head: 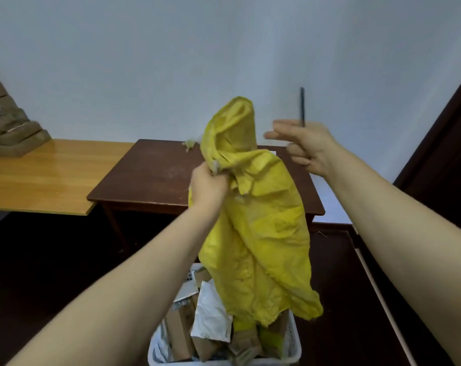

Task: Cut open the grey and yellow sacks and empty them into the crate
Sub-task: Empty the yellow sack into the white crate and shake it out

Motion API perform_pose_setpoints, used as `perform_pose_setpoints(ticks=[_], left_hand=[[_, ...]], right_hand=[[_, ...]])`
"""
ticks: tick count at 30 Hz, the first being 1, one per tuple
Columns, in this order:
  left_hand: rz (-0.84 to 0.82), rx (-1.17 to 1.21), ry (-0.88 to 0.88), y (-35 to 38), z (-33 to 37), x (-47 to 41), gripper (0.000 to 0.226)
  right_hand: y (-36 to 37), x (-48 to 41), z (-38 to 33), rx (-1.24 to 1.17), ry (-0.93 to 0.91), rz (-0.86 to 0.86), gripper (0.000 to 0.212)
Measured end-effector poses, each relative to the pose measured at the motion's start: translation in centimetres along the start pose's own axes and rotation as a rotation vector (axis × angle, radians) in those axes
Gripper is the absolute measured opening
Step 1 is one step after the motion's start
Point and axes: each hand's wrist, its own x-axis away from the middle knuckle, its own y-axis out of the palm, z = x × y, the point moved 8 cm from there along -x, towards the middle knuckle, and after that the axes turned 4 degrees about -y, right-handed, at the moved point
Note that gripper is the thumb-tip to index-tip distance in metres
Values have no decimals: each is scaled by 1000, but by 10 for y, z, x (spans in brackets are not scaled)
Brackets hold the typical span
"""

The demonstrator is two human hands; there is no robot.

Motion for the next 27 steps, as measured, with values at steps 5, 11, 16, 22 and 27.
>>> perform_pose_setpoints(ticks=[5, 11, 16, 22, 27], left_hand=[[-6, 346, 51, -24, 26, -33, 10], [-59, 168, -310, -17, -43, -30, 7], [-187, 322, -352, -12, -17, -44, 17], [-513, 452, -658, 18, -26, -14, 21], [-426, 373, -718, 12, -50, -5, 50]], right_hand=[[-45, 10, 49, 50, -55, 145, 40], [-50, 18, 118, -9, 83, 182, 52], [-35, 28, 123, 38, 2, 19, 108], [10, 20, 107, 173, -157, -69, 116], [19, 18, 116, 70, -162, 163, 53]])
